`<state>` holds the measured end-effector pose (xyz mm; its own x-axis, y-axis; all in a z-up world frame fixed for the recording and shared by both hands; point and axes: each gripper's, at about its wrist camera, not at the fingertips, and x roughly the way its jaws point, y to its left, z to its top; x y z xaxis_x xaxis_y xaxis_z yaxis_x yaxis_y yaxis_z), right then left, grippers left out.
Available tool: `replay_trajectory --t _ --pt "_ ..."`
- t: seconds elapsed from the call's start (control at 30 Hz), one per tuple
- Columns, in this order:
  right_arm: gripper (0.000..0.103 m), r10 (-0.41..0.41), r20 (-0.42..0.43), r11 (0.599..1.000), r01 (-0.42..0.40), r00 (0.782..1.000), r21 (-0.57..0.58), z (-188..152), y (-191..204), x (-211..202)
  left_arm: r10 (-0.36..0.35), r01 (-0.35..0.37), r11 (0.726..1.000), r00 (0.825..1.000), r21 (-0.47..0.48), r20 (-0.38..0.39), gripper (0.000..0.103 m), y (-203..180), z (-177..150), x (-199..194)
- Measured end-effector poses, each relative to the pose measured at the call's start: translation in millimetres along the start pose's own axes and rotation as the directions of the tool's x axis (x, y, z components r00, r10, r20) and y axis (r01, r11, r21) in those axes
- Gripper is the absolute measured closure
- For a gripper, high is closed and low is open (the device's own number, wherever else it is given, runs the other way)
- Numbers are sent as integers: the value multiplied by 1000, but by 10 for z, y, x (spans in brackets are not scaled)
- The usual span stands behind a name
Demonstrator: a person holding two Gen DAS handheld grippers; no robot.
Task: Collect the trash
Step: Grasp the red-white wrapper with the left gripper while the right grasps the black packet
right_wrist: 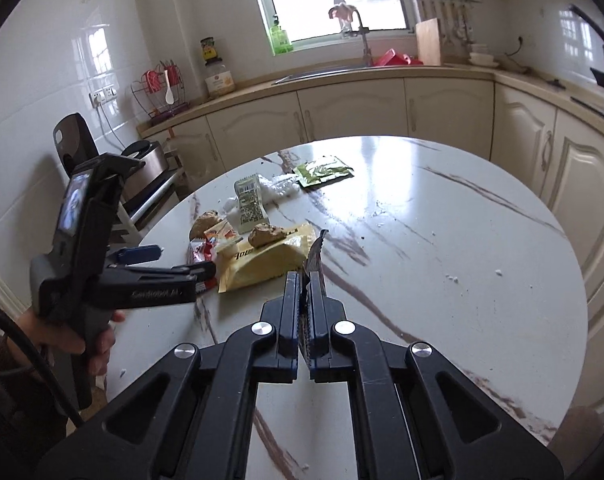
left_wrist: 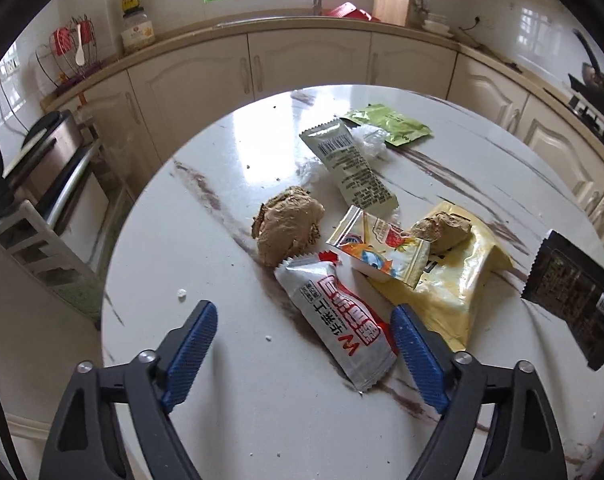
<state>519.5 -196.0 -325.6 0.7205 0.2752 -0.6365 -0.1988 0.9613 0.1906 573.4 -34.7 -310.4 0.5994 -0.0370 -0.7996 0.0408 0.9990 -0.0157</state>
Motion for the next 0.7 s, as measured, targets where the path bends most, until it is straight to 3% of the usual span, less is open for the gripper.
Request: replay_trajectory --t 0.07,0.2,0.27,0.47,0.7 --pt "99 18 -7 1000 -18 1000 10 -28 -14 -9 -23 23 1000 1000 -1 3 34 13 10 17" --pt "99 29 -26 1000 -29 999 13 -92 2 -8 -100 98 993 995 71 28 74 -45 -15 3" --pt "99 32 -34 999 -31 999 16 -152 33 -11 -147 145 986 989 78 28 87 -8 -25 5" --pt "99 79 -52 995 -75 996 60 -294 49 -25 -199 197 978 979 73 30 94 137 -160 -97" --pt "100 131 12 985 -131 991 116 -289 124 -215 -273 266 960 959 91 73 94 175 -401 -519"
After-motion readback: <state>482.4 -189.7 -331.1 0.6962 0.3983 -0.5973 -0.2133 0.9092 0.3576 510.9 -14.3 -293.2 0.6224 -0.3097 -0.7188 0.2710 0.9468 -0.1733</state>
